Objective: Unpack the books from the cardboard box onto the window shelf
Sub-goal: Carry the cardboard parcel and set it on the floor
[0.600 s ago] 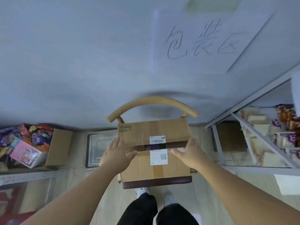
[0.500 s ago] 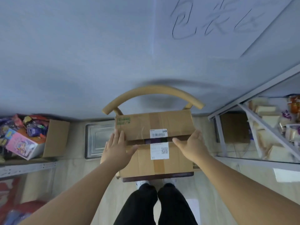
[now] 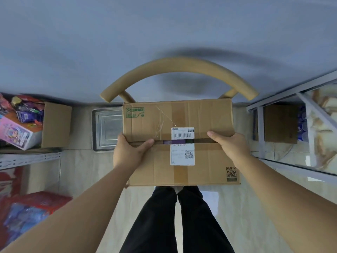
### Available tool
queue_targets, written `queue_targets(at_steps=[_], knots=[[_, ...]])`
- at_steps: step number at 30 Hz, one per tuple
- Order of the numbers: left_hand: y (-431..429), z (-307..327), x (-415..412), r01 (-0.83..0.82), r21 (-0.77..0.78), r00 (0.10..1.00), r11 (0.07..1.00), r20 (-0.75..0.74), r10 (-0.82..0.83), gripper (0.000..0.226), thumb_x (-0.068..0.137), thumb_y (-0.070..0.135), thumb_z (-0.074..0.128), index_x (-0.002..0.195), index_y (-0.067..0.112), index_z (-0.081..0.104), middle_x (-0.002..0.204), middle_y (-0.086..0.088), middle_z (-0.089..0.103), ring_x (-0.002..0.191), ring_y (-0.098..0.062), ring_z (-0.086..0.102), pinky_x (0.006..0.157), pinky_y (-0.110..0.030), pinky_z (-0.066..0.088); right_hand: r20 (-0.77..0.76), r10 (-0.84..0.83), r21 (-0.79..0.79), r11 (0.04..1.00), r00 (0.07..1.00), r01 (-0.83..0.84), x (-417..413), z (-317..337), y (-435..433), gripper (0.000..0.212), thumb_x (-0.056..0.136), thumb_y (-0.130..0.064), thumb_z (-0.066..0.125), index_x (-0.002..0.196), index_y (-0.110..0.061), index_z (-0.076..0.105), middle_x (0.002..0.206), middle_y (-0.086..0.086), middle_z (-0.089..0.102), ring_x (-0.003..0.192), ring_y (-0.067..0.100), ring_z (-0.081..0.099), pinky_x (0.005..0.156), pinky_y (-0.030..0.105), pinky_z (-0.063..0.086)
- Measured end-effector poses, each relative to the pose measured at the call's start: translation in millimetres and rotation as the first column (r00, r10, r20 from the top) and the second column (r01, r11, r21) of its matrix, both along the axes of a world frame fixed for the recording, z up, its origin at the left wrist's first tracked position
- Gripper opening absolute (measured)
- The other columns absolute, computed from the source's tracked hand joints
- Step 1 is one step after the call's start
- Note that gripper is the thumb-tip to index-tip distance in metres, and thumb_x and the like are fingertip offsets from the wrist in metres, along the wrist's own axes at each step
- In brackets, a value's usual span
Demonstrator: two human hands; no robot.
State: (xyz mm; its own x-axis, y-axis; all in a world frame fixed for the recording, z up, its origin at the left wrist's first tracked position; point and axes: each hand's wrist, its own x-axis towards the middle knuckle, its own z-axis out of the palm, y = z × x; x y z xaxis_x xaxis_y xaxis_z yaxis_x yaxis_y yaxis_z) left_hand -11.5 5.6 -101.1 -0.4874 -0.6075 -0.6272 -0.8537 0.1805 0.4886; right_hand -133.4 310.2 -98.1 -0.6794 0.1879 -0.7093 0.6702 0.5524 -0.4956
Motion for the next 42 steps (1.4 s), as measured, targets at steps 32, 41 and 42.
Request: queue_targets(at_steps=[32,41,42], knots=[[-14,-2,22,-0.167,0.368,0.982,0.915,-0.017,0.187,0.068,0.054,0.072,0.088,0.102,0.027,0.071,0.1,0.001,0.078,0.093,-0.023,0.073,0.07,-0.036,0.057,0.025,0.044,-0.147,0.988,0.999,-0.04,5,7,7,0.036,0.07,-0.057,0.09,0.087,-0.028,0.076,0.082,-0.018,0.08,0.09,0.005,0.067,0.082,0.03,0.048],[7,69,124,-0.489,0.331,0.847,0.807,-0.04,0.53,0.047,0.071,0.064,0.087,0.096,0.025,0.077,0.078,0.017,0.081,0.067,-0.01,0.078,0.056,-0.027,0.056,-0.059,0.375,-0.229,0.897,0.925,-0.378,-1,83,-49,0.017,0.079,-0.042,0.09,0.065,-0.044,0.081,0.071,-0.032,0.076,0.066,-0.015,0.07,0.068,0.02,0.044],[6,80,135,-0.519,0.318,0.827,0.794,-0.049,0.56,0.046,0.071,0.064,0.086,0.094,0.024,0.078,0.076,0.018,0.08,0.062,-0.006,0.077,0.053,-0.025,0.055,-0.073,0.414,-0.236,0.877,0.907,-0.419,2,93,-59,0.014,0.079,-0.042,0.09,0.068,-0.04,0.081,0.073,-0.031,0.077,0.066,-0.016,0.07,0.069,0.021,0.046]])
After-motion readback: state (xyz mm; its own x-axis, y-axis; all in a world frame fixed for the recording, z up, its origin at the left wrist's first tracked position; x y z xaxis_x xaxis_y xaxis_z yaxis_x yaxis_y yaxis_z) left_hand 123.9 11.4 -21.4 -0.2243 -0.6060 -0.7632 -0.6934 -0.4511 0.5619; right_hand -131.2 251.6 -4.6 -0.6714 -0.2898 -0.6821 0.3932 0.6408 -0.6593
